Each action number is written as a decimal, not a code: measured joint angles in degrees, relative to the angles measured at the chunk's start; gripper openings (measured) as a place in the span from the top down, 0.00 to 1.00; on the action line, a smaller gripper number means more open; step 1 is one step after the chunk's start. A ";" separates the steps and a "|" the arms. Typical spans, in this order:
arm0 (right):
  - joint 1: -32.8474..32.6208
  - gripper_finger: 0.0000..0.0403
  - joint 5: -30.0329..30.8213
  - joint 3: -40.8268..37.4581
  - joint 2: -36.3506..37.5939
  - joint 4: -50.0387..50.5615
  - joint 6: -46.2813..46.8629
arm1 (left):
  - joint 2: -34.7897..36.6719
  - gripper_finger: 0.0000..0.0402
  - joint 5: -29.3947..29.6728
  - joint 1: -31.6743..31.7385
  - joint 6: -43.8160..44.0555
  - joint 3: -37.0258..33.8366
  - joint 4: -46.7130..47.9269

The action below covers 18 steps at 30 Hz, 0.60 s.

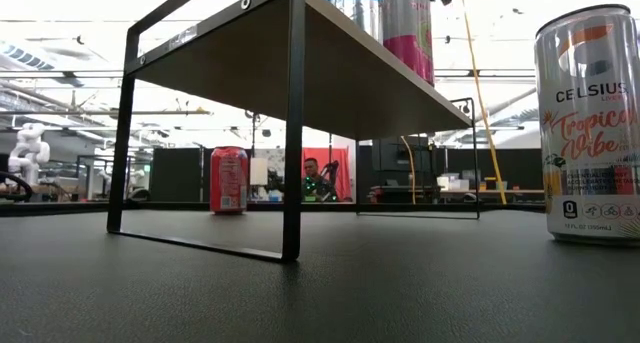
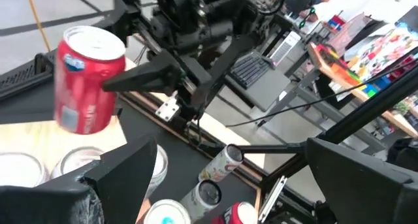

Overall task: Place canned beverage on shelf
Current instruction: Put the middle red soda can on the shelf

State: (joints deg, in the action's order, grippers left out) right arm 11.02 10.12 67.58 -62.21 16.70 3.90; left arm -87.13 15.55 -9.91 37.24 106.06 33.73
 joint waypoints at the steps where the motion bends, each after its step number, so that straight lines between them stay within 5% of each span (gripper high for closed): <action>1: 1.17 0.31 -1.65 -1.38 -0.19 -2.32 0.51 | -0.02 0.02 0.00 0.01 -0.01 -0.04 0.23; 18: 12.55 0.31 -12.28 -16.72 -0.63 -23.13 1.23 | -0.02 0.02 0.00 0.02 0.04 -0.04 0.26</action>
State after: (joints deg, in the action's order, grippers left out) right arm 23.56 -2.15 50.87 -62.84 -6.43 5.13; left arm -87.15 15.55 -9.89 37.28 106.02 34.00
